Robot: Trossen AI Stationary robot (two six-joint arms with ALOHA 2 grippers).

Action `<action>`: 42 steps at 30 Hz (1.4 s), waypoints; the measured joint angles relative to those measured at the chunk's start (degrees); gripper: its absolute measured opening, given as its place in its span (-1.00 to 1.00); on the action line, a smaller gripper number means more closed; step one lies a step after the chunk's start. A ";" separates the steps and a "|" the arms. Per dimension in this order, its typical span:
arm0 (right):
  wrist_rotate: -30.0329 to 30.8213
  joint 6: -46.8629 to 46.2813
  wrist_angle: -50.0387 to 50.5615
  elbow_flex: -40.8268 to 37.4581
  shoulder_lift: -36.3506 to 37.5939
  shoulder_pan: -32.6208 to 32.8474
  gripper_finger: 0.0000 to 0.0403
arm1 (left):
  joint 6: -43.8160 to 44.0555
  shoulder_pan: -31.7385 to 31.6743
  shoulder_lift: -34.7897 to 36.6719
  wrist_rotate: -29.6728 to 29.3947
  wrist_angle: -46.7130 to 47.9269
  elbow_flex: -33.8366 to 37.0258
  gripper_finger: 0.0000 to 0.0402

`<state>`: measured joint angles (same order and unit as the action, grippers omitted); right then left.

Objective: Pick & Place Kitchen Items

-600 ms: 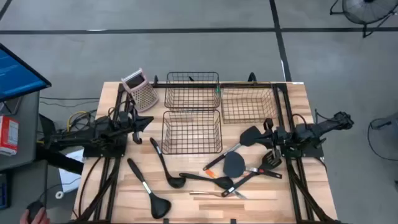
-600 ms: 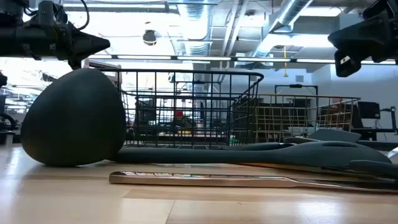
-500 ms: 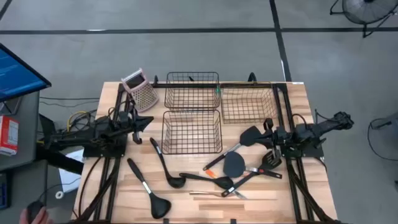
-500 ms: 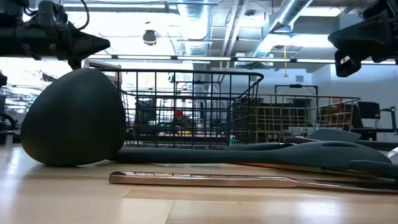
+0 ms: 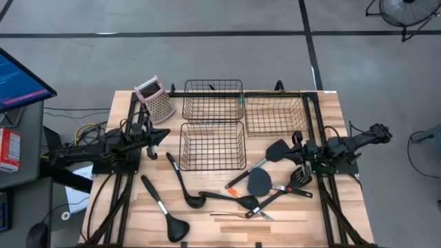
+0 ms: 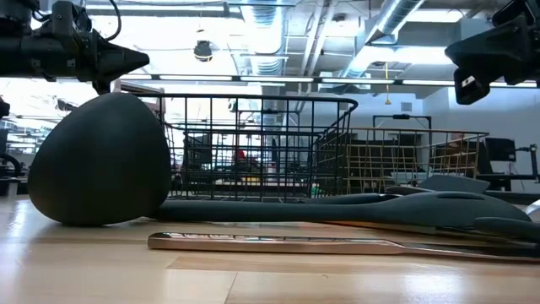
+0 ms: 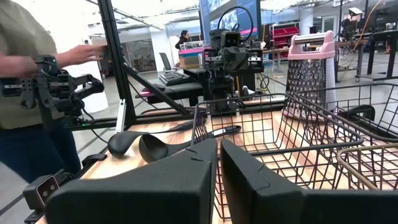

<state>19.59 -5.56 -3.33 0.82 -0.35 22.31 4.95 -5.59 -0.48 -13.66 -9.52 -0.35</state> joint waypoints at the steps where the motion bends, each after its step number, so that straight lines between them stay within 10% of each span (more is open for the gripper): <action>1: 0.00 0.00 0.00 0.00 -0.01 -0.01 -0.89 | 0.00 0.01 0.00 -0.02 0.00 0.01 -0.98; 42: 0.01 2.88 0.00 0.00 0.01 -0.02 -0.89 | 1.61 0.01 -0.01 0.01 -0.44 -0.01 -0.98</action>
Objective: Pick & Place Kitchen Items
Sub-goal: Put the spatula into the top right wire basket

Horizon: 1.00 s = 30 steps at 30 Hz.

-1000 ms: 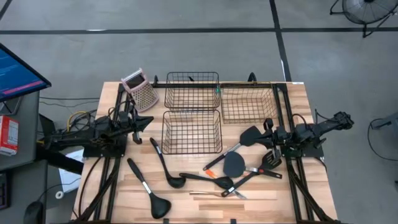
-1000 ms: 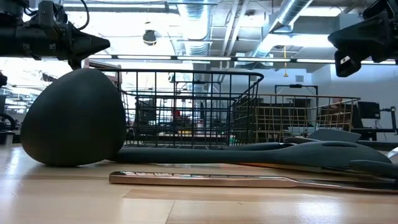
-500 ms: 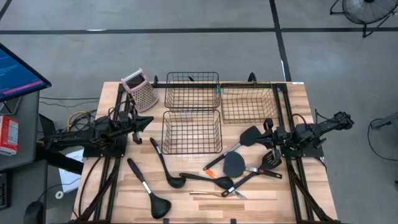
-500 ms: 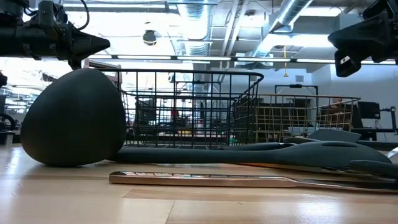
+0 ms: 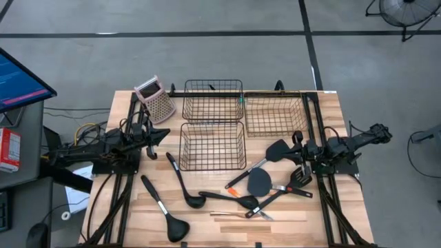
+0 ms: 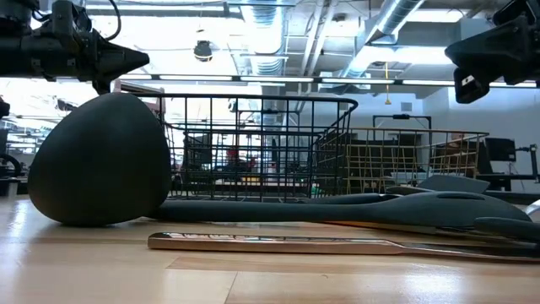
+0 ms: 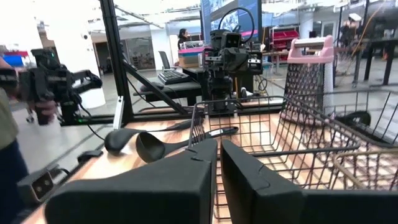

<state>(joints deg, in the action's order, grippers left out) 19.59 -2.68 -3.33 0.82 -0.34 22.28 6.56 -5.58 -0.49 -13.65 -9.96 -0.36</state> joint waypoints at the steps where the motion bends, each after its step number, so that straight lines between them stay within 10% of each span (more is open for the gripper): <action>1: 0.00 0.98 0.00 0.00 -0.02 0.00 -0.89 | 1.50 0.00 0.00 -0.02 -0.08 0.02 -0.98; 15: 0.44 -8.45 -1.60 -0.02 -0.02 -0.30 -0.89 | 15.72 -0.01 0.00 0.00 -6.99 0.01 -0.98; 30: 3.43 -14.77 -26.52 -0.02 0.00 -4.87 -0.89 | 16.86 0.00 0.00 -0.02 -16.83 0.00 -0.98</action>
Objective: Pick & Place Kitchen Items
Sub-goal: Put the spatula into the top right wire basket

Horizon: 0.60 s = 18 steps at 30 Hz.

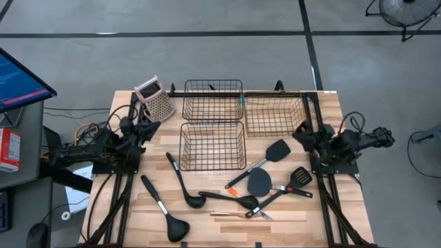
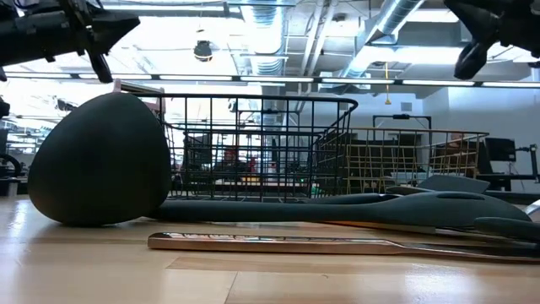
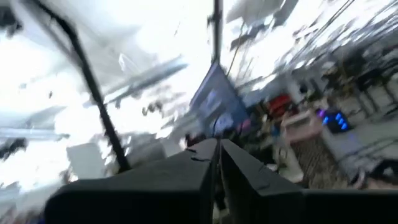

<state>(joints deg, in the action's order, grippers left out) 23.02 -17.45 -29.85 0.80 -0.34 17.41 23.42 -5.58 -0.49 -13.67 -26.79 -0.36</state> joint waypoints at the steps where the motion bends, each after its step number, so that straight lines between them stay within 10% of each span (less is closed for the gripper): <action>1: 0.65 0.01 -1.10 0.00 0.00 -0.45 -0.89 | 0.00 0.00 0.00 0.02 -0.67 0.02 -0.98; 18: 4.38 7.54 -2.71 6.19 -1.02 -7.71 -0.58 | 8.65 0.00 0.00 -0.48 -2.04 0.02 -0.72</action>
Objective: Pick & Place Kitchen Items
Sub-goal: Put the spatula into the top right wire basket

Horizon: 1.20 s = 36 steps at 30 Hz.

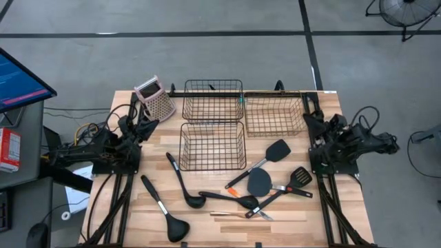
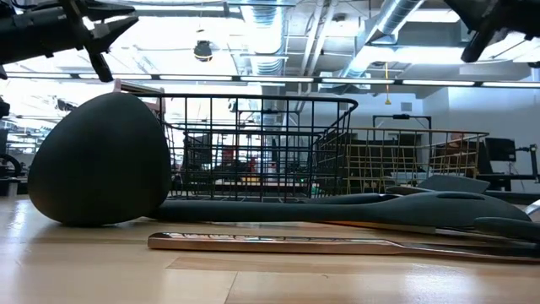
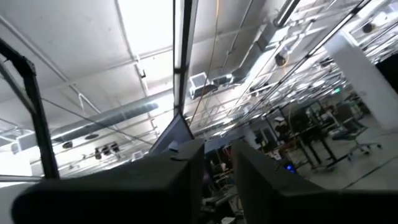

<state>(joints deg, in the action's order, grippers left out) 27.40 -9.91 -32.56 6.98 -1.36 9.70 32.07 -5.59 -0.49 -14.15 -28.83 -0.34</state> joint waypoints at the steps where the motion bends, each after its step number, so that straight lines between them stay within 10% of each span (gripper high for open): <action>1: 0.00 0.00 0.58 0.81 -0.55 -0.42 -0.54 | 0.20 -0.02 0.00 0.00 -0.09 -0.02 -0.69; 18: -0.07 -0.01 23.14 23.33 -25.07 -6.57 0.08 | -1.76 -0.01 -19.39 2.97 -0.21 -9.65 -0.46; 36: -5.33 -0.23 72.80 61.24 -55.80 -7.48 0.11 | -5.29 -0.02 -28.15 8.11 0.30 -17.27 -0.38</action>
<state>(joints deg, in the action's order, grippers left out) 22.07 -10.14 40.24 68.23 -57.16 2.22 26.79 -5.61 -28.64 -6.04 -28.54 -17.61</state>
